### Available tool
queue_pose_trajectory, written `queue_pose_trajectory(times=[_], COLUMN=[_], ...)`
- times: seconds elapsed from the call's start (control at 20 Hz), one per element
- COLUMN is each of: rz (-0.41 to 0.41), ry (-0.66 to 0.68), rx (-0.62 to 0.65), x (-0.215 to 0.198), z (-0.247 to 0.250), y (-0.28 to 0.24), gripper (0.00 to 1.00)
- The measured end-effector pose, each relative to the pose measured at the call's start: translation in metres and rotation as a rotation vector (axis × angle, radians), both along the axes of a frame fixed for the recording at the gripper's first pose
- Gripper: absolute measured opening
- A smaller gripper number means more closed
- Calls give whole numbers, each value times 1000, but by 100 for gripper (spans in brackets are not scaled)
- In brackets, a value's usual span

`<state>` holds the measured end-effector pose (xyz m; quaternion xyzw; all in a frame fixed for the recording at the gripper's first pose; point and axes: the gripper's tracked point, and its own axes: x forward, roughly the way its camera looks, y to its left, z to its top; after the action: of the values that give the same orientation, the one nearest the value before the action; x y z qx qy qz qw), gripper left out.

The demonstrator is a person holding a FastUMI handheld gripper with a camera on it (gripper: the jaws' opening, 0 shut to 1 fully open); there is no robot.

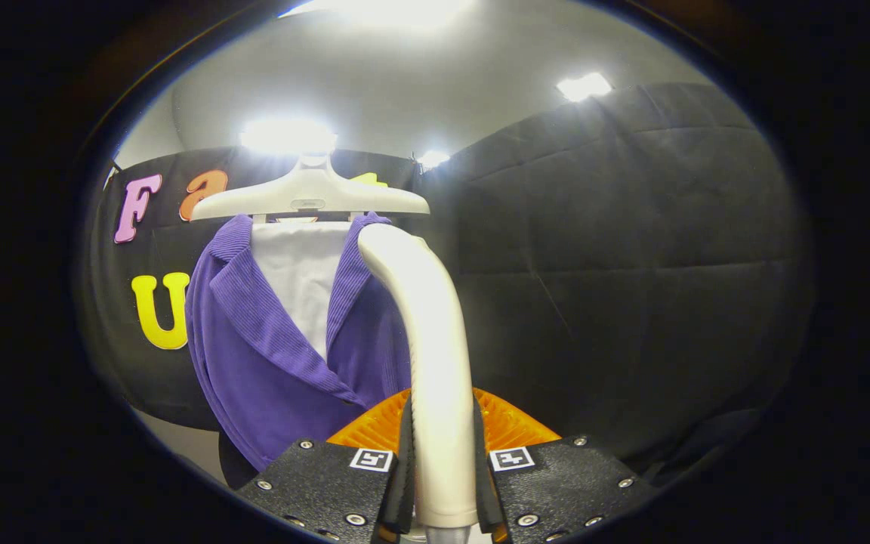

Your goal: Iron the clothes twice with a garment steamer, once on the left side and once on the right side.

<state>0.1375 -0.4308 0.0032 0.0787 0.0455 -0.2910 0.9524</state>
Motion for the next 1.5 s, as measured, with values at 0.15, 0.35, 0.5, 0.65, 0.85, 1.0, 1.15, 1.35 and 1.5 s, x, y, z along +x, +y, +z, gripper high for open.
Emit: queue_pose_trajectory(times=[0.15, 0.35, 0.5, 0.65, 0.85, 1.0, 1.15, 1.35, 1.5], rz=[17, 7, -8, -15, 3, 36, 66, 82, 91], ry=[11, 55, 126, 154, 178, 202, 221, 256, 280], rx=[-22, -86, -147, -141, -136, -140, -132, -102, -89], x=[26, 51, 66, 65, 60, 55, 43, 37, 36], z=[-6, -15, -33, -53, -77, -94, -116, -145, -161], y=[4, 10, 7, 4, -3, -10, -12, -20, -23], gripper=[32, 33, 32, 33, 33, 33, 33, 33, 33])
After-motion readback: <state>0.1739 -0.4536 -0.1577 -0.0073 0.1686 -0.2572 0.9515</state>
